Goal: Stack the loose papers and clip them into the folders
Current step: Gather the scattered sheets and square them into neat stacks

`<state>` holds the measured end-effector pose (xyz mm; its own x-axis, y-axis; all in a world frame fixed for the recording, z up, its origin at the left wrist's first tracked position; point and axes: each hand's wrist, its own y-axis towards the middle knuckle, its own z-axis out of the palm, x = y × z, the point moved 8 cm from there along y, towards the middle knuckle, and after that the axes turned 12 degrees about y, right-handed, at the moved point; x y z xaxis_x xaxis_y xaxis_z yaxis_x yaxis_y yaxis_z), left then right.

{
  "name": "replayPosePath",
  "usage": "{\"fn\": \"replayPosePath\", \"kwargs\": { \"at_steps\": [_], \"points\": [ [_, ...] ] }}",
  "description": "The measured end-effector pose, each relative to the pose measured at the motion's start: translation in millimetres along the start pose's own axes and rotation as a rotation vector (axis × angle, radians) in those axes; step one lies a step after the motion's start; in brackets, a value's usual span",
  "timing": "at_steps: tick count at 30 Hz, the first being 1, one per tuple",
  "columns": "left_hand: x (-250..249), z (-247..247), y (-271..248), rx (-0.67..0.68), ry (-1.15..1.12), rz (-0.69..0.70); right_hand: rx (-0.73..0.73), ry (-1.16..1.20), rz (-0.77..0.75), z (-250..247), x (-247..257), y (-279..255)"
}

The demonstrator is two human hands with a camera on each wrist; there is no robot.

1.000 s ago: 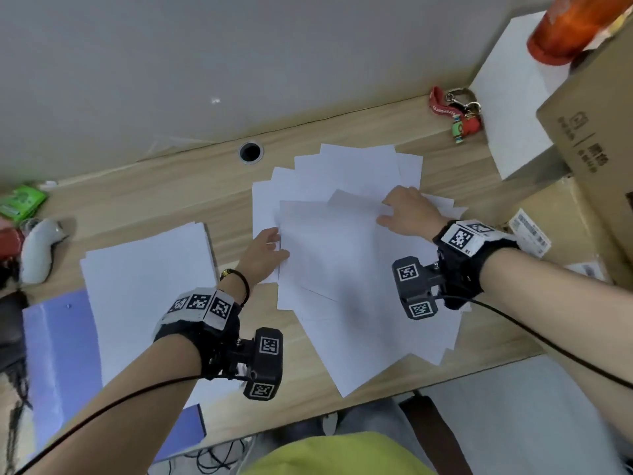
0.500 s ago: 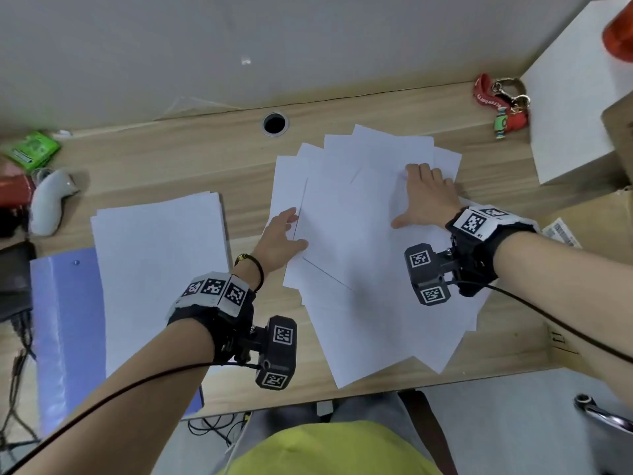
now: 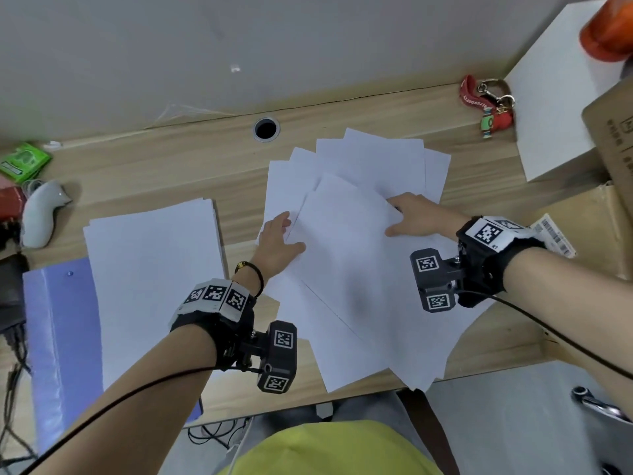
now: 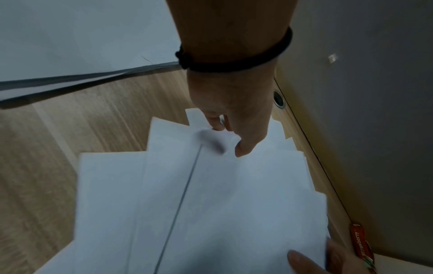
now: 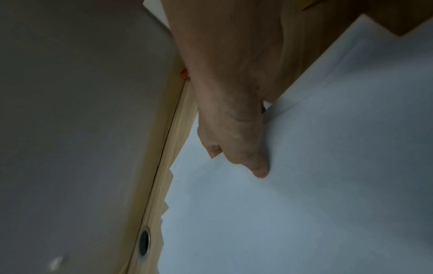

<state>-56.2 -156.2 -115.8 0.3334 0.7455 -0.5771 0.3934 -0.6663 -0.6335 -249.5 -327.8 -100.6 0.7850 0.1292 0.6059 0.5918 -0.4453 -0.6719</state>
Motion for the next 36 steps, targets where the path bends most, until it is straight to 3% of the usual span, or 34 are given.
{"fn": "replayPosePath", "kwargs": {
  "at_steps": [9,12,15,17,22,29,32,36],
  "points": [
    [18.3,-35.4,-9.2,-0.146,-0.298,-0.08,-0.28,0.757,0.102,-40.3,-46.9,-62.0],
    [2.1,-34.0,-15.5,-0.058,-0.405,-0.049,-0.365,0.935,0.09,-43.4,-49.3,-73.5],
    [-23.7,-30.2,-24.4,0.106,-0.423,0.06,-0.408,1.08,0.052,-30.4,-31.5,-78.0],
    [-38.5,-33.3,-33.8,0.143,-0.416,0.133,-0.427,1.16,0.022,-18.0,-15.1,-78.8],
    [-59.1,-70.3,-57.8,0.0,-0.538,0.209,-0.435,1.17,-0.127,-9.7,42.5,-90.5],
    [-88.1,-140.3,-109.2,-0.156,-0.654,0.485,-0.38,1.159,-0.435,-29.6,135.2,-139.3],
    [-70.5,-132.4,-116.7,-0.137,-0.561,0.469,-0.462,1.099,-0.348,-4.7,140.6,-141.6],
    [-37.5,-107.4,-117.2,-0.116,-0.524,0.338,-0.573,0.964,-0.183,39.3,132.9,-148.6]
  ]
}}
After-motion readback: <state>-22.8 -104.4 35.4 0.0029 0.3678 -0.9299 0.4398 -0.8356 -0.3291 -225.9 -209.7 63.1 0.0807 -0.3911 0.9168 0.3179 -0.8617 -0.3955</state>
